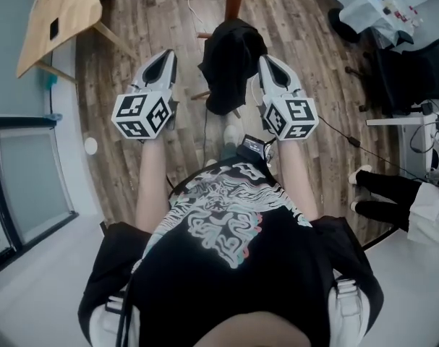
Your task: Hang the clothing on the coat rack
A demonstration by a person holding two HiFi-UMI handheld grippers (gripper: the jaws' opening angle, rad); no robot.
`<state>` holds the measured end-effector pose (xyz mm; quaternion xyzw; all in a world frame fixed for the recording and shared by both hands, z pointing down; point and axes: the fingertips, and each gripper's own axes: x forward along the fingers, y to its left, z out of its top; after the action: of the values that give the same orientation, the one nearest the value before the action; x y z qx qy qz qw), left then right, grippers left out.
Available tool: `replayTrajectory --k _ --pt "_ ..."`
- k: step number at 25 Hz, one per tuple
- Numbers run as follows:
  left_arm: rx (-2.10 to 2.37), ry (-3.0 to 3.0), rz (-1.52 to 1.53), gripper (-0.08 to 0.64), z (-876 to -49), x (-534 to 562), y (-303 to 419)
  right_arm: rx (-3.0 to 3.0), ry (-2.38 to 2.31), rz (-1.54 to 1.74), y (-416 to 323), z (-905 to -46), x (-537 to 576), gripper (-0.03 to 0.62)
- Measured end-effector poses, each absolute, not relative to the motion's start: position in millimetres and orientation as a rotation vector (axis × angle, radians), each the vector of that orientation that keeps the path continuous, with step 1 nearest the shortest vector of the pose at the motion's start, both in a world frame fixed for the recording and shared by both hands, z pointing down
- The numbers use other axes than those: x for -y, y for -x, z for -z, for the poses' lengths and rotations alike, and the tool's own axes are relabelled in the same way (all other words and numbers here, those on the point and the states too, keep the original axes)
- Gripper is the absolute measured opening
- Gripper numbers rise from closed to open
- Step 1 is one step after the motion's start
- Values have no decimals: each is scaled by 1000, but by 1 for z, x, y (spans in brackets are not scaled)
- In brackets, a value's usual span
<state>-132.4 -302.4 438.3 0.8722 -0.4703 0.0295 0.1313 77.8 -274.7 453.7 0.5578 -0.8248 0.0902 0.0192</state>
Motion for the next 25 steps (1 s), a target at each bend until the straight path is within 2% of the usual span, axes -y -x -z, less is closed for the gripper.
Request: replayTrajectory --k 10,16,25 --pt "1318 -2611 -148 -11 -446 235 141 2519 -1806 -241 -61 -453 195 0" --pt "1241 -2577 -83 -11 -458 198 135 2486 -1840 -303 -55 -470 141 0" --pt "1208 -2674 -160 -11 -430 134 107 2449 -1909 -289 -68 -453 76 0"
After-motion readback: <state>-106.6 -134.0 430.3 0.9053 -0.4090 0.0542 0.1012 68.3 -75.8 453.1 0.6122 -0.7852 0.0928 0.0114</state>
